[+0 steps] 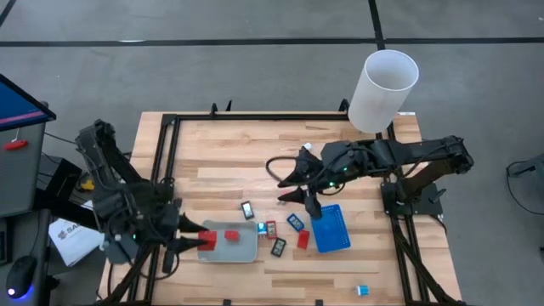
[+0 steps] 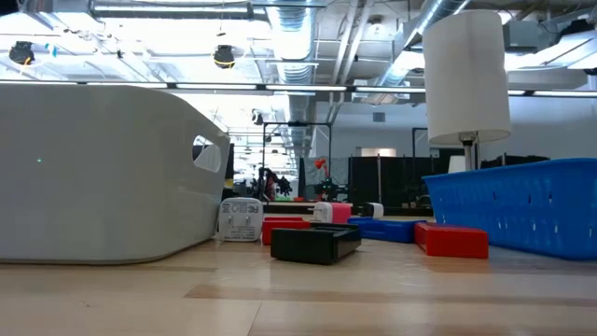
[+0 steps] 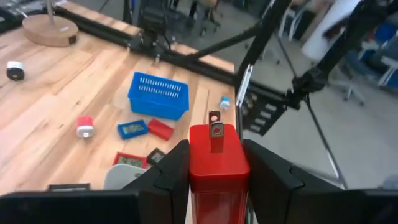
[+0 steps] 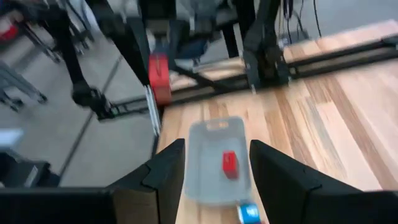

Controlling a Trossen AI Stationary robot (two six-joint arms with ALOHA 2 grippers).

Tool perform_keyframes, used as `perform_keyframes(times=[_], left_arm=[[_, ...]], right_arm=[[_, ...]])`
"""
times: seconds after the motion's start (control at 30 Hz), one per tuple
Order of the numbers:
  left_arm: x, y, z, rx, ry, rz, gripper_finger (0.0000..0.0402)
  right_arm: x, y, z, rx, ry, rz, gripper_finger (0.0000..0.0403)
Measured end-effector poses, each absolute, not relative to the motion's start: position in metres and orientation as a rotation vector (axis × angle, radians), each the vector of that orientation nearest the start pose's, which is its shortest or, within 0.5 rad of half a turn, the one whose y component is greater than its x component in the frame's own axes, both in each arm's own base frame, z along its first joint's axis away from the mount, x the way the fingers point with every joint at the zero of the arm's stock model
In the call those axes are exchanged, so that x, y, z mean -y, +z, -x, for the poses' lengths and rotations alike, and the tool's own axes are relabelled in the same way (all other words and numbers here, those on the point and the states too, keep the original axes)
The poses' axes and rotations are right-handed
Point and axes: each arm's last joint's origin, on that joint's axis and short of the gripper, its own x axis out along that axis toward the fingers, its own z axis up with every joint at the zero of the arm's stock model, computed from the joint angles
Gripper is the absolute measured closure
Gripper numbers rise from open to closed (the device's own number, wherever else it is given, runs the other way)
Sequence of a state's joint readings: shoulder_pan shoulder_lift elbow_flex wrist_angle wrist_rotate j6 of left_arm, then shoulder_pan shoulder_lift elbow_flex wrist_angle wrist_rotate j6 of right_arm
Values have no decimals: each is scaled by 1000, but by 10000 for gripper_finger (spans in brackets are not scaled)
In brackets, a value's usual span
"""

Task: Pick & Place Office items
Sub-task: Put the red charger adapter into the gray bin

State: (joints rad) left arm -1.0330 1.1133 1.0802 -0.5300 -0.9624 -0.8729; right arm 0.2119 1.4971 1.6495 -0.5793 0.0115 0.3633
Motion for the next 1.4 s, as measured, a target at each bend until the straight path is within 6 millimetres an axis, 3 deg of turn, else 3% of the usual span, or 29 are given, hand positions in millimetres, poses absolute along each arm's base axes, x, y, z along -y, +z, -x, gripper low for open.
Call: perform_keyframes(times=[0.27, 0.43, 0.7, 1.07, 1.2, 1.4], left_arm=[[188, 279, -130, -128, 145, 464, 283], [180, 236, -126, -117, 132, 463, 283], [161, 191, -127, -227, 54, 427, 283], [135, 171, -135, -139, -9, 489, 283], [131, 173, -134, -77, -51, 512, 283], [132, 168, -143, -155, -107, 460, 283]], right_arm=[[-67, 437, -306, -375, 83, -370, 241], [-70, 442, -302, -339, 80, -399, 247], [-70, 451, -303, -252, 86, -491, 250], [-61, 459, -306, -158, 52, -528, 251], [-58, 461, -307, -144, 45, -531, 251], [-56, 460, -307, -139, 24, -530, 251]])
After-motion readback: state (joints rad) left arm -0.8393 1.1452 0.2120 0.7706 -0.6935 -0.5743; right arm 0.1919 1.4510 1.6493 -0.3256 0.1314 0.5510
